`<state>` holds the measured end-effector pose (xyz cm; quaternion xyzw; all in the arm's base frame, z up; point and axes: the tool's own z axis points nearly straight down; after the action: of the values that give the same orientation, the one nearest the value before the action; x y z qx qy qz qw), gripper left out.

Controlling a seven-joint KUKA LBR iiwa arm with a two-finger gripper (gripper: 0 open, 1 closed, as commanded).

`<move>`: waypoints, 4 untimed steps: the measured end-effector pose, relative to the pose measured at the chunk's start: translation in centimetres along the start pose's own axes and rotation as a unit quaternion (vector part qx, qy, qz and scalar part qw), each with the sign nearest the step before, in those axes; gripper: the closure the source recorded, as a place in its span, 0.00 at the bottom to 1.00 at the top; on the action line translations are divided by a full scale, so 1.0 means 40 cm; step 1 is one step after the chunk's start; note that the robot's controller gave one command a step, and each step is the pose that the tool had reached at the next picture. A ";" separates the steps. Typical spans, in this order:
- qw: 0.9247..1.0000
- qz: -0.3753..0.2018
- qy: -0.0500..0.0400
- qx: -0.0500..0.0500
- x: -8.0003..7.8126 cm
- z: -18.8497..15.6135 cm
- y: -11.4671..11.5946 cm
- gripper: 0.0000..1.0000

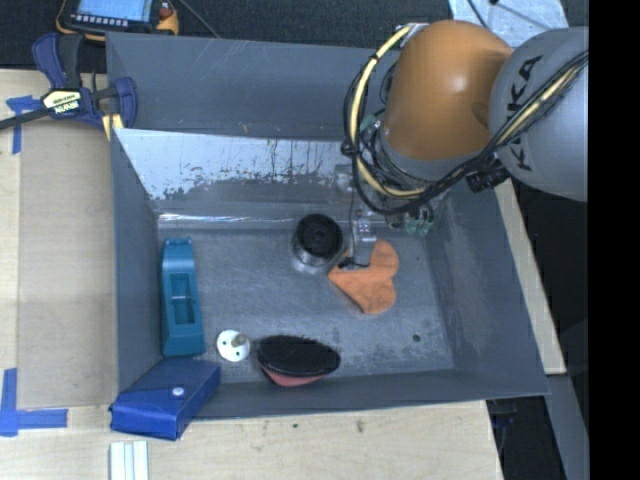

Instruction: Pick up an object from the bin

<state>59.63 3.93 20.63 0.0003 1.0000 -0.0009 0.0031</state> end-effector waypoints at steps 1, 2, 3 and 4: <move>0.999 -0.034 -0.001 -0.001 -0.036 0.062 0.028 0.00; 1.000 -0.028 0.000 -0.001 0.016 0.150 0.049 0.00; 1.000 -0.006 0.004 -0.001 0.027 0.191 0.030 0.00; 1.000 0.029 0.002 -0.001 -0.051 0.175 0.017 0.00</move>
Offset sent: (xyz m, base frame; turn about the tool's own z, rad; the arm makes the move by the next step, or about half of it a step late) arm -0.0160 0.0238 -0.0697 -0.0459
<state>61.71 4.58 13.63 0.0293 0.9996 0.0002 0.0014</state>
